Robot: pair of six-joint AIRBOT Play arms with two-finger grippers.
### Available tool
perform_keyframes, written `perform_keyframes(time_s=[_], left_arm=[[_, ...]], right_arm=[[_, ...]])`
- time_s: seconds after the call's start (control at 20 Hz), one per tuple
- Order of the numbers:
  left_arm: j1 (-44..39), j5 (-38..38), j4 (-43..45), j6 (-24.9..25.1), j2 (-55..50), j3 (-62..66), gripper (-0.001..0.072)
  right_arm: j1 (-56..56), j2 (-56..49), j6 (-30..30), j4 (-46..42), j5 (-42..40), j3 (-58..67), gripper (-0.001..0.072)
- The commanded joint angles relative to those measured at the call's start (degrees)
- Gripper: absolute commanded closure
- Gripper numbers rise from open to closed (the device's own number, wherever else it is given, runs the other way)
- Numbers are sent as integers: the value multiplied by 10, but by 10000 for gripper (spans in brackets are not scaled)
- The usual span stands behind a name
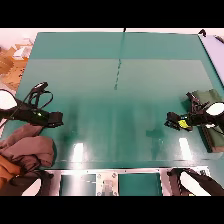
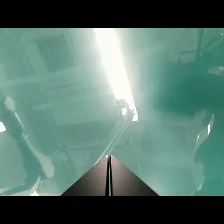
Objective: Fold the shirts.
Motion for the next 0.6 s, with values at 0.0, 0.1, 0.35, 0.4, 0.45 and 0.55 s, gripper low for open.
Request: perform_keyframes(time_s=[0.0, 0.1, 0.35, 0.4, 0.45, 0.55], left_arm=[[0, -2, 0, 0, 0, 0, 685], [0, -2, 0, 0, 0, 0, 685], [0, 12, 101, -2, 0, 0, 684], [0, 12, 152, -10, 0, 0, 611], [0, 11, 205, -23, 0, 0, 234], [0, 3, 330, -47, 0, -1, -13]], right_arm=[[0, 1, 0, 0, 0, 0, 689], [0, 1, 0, 0, 0, 0, 689], [0, 1, 0, 0, 0, 0, 689], [0, 1, 0, 0, 0, 0, 689], [0, 1, 0, 0, 0, 0, 689], [0, 1, 0, 0, 0, 0, 689]])
